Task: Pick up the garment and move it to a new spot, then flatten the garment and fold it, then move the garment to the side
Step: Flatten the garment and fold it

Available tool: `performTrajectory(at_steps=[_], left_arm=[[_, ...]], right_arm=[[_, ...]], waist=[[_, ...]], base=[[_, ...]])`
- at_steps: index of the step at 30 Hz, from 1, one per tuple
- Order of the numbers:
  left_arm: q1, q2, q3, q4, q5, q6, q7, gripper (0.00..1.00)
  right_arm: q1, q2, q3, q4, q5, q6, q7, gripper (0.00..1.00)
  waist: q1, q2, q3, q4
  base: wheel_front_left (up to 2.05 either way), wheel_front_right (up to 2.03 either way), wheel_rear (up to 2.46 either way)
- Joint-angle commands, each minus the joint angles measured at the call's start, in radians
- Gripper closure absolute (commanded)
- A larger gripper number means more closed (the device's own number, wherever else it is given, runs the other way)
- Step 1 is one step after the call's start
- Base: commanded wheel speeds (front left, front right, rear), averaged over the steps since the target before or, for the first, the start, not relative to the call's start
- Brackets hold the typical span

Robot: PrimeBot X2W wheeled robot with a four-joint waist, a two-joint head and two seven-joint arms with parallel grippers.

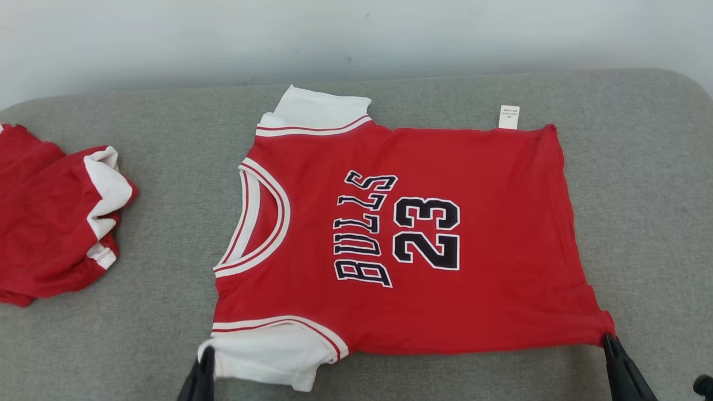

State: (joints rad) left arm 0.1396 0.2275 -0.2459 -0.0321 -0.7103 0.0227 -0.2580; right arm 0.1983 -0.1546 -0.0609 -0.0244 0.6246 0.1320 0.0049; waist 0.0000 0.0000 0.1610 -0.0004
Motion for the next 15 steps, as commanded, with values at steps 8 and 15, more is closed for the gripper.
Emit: performTrajectory(at_steps=[8,15], left_arm=[[-0.179,0.061,-0.005,0.042,0.035,-0.039,0.058,1.00],[-0.362,0.071,-0.011,0.143,0.047,-0.064,0.086,1.00]], right_arm=[[-0.126,-0.007,0.015,0.031,0.005,-0.003,0.014,1.00],[-0.293,-0.038,0.060,0.159,-0.019,-0.003,0.005,1.00]], waist=[[0.0000,0.0000,0.037,-0.033],[0.0000,0.0000,0.088,-0.066]], base=[[0.00,0.00,0.00],[0.00,0.00,0.00]])
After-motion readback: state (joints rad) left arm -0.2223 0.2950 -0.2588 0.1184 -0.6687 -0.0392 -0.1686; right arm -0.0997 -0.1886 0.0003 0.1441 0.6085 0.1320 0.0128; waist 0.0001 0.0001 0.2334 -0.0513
